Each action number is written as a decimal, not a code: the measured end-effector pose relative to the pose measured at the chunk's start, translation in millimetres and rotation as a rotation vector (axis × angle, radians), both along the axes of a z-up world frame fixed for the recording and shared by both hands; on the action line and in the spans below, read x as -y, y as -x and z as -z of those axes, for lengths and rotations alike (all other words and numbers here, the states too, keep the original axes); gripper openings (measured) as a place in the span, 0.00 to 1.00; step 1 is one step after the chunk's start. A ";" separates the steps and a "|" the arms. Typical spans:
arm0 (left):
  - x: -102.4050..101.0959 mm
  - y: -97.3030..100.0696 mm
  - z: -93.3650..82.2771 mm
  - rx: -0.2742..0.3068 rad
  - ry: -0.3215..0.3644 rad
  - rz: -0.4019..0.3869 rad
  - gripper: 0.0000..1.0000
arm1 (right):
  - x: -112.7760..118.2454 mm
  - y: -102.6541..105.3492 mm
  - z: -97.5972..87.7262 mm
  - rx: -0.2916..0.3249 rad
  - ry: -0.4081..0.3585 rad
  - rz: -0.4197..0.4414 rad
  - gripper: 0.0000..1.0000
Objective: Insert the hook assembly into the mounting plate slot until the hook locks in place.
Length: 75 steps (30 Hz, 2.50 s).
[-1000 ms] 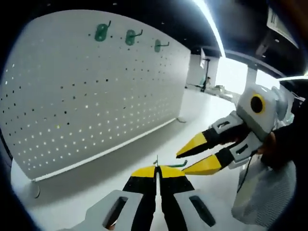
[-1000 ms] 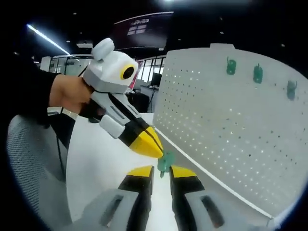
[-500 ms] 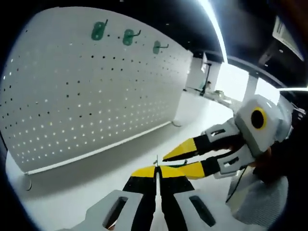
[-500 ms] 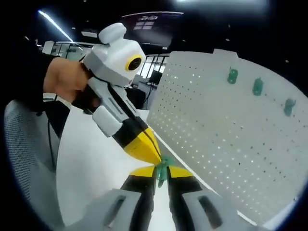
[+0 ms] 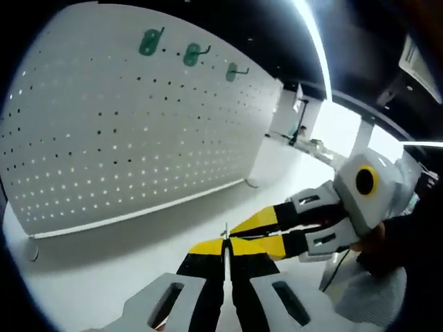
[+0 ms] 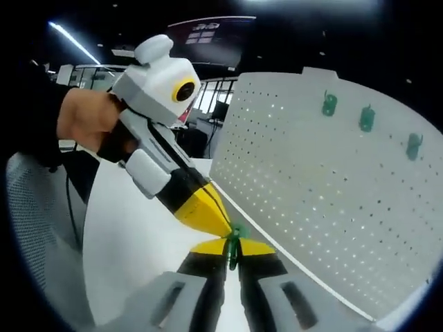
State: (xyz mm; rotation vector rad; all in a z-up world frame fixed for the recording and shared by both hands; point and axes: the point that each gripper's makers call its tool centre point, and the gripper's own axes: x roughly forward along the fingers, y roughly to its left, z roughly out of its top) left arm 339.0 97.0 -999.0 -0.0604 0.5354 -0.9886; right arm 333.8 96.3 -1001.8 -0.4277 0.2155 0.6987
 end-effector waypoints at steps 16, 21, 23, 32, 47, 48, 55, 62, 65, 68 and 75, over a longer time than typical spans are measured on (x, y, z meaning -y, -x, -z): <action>-3.0 -1.2 -0.8 -0.044 0.043 -0.025 0.01 | 0.9 -0.8 -0.4 -0.002 -0.007 0.004 0.03; -2.8 -0.7 -0.4 -0.053 0.051 -0.026 0.01 | 0.7 -0.6 0.1 -0.006 -0.009 0.003 0.02; -2.8 -0.4 -0.3 -0.055 0.053 -0.025 0.01 | 0.6 -0.5 0.8 -0.008 -0.010 0.003 0.02; -3.9 0.1 -2.0 -0.060 0.062 -0.033 0.01 | -0.9 0.0 0.5 -0.006 -0.011 -0.002 0.02; -3.9 0.7 -3.8 -0.078 0.087 -0.049 0.01 | 0.3 -0.2 -1.5 -0.028 -0.051 0.014 0.01; -3.6 0.7 -3.7 -0.074 0.086 -0.047 0.01 | 0.5 -0.3 -1.4 -0.030 -0.052 0.015 0.01; -0.6 2.1 -4.1 0.007 0.045 -0.008 0.02 | 2.1 -0.3 -1.8 -0.047 -0.072 0.026 0.01; 1.0 2.4 -5.0 0.040 0.044 0.004 0.02 | 3.2 -0.9 -3.4 -0.038 -0.072 0.031 0.01; 2.5 2.8 -7.5 0.068 0.046 0.017 0.04 | 5.4 -2.5 -4.0 -0.035 -0.076 0.043 0.01; 5.3 4.1 -10.5 0.109 0.043 0.034 0.06 | 8.6 -4.0 -4.7 -0.036 -0.084 0.056 0.01; 10.8 5.9 -20.6 0.209 0.041 0.072 0.11 | 16.4 -7.3 -9.2 -0.034 -0.119 0.093 0.01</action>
